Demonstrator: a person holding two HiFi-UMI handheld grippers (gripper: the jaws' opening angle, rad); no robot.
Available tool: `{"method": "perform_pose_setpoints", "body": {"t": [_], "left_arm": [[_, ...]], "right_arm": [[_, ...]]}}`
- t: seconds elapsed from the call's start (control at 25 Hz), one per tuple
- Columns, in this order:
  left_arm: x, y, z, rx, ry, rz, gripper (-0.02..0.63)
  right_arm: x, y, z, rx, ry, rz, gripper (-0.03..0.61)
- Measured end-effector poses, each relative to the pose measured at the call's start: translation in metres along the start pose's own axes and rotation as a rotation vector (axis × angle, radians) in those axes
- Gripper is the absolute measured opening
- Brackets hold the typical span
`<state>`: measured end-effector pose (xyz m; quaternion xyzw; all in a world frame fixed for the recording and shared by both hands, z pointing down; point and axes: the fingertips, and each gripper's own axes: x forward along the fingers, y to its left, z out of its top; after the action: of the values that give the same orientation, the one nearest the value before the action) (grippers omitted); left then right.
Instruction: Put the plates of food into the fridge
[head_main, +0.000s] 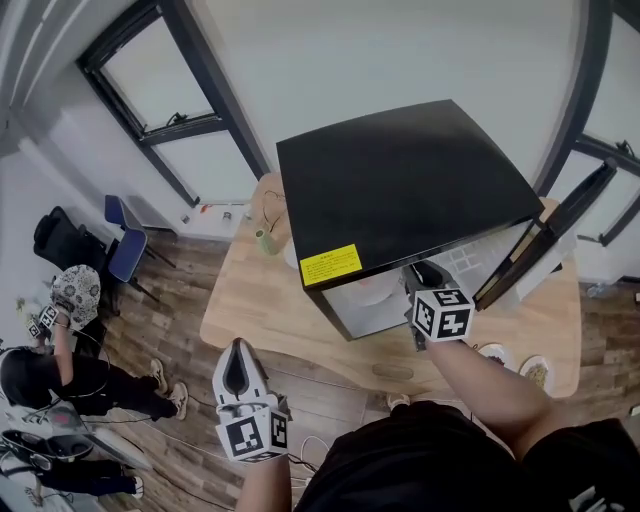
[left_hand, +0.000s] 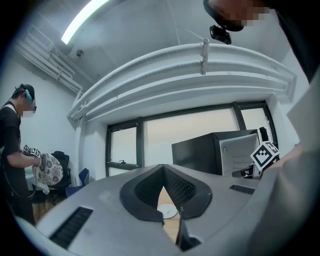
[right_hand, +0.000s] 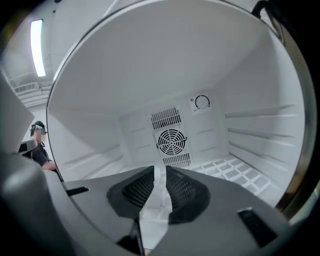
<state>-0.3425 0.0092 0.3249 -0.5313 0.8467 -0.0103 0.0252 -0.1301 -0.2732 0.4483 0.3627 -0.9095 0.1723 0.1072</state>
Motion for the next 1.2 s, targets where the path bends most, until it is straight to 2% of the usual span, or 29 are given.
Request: {"method": "perform_pose_setpoints", "body": {"t": [0.12,0.24,0.4,0.48,0.68,0.84,1.2], "left_arm": [[-0.008,-0.006,0.002,0.009,-0.011,-0.032,0.005],[-0.02,-0.016,0.002,-0.027,-0.032,-0.093,0.005],[-0.034,-0.035,-0.002,-0.055,-0.035,-0.162,0.005],[-0.039,-0.051,-0.007,-0.059,-0.026,-0.213,0.005],[-0.05,-0.099,-0.019,-0.089,-0.013,-0.344,0.005],[-0.06,-0.141,-0.029,-0.108,0.005,-0.452,0.005],[-0.086,-0.218,-0.019,-0.076,-0.011,-0.628,0.005]], "right_arm": [[-0.024,0.003,0.004,0.002,-0.05,-0.002,0.074],[-0.059,0.001,0.005,0.01,-0.119,-0.002,0.074],[-0.11,-0.007,-0.002,0.077,-0.198,0.007,0.074],[-0.138,-0.018,-0.011,0.118,-0.217,-0.016,0.074],[-0.218,-0.054,-0.042,0.167,-0.224,-0.127,0.074],[-0.29,-0.092,-0.069,0.227,-0.255,-0.257,0.074],[-0.423,-0.165,-0.132,0.396,-0.352,-0.495,0.074]]}}
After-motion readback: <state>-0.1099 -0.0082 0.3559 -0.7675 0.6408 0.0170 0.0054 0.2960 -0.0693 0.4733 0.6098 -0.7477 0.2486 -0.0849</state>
